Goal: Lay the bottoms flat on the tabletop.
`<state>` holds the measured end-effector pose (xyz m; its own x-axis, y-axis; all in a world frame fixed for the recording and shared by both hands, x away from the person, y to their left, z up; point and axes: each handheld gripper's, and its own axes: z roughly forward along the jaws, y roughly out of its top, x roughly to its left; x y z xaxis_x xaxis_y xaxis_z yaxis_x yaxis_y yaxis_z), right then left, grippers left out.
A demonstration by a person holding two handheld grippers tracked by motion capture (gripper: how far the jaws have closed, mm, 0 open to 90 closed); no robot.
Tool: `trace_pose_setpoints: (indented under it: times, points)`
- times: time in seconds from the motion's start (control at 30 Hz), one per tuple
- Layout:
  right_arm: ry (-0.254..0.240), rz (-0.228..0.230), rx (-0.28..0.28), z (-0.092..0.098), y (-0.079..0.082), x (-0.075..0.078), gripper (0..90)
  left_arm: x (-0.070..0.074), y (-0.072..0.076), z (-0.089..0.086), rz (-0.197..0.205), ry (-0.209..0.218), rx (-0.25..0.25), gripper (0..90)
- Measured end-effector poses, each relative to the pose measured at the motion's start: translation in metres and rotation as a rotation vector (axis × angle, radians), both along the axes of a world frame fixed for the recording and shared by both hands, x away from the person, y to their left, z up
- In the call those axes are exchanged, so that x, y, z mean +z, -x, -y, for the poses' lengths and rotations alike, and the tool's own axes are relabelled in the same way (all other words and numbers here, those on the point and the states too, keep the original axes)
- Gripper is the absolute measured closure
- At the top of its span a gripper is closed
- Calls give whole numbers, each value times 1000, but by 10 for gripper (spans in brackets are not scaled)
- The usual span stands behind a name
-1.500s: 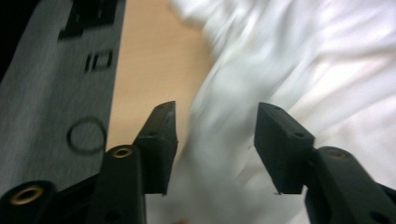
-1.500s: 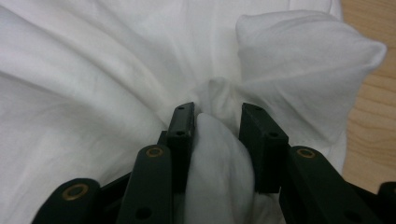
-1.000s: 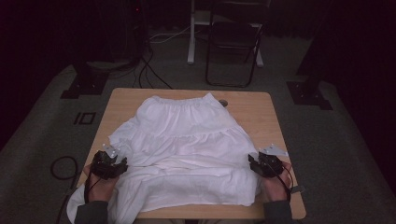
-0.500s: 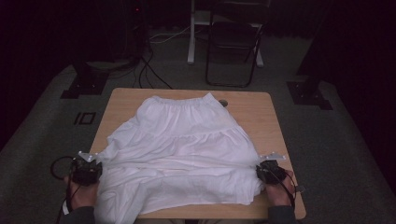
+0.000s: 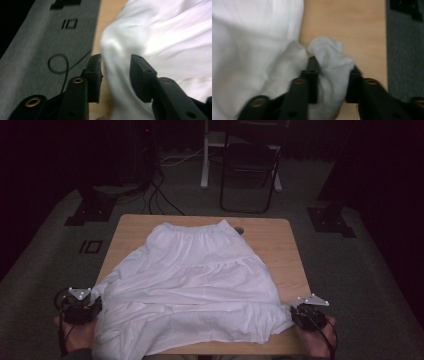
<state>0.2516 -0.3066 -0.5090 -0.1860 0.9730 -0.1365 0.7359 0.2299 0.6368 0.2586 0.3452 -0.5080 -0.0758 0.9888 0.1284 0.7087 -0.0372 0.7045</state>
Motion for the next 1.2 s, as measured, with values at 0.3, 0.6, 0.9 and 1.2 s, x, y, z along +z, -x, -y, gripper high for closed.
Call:
trace_pose_setpoints:
  times: [0.3,0.6,0.9,1.2]
  points:
    - [-44,158,151,-41,-16,31,517,12,-17,62,38,-23,-165,564]
    - [-33,42,225,-80,-57,-3,496,-20,-33,97,-48,7,-263,563]
    - [-39,-45,223,-76,-55,-24,777,-30,-30,100,-46,70,-295,634]
    - [-31,-66,162,-51,-26,-23,850,-33,-13,117,-27,103,-378,635]
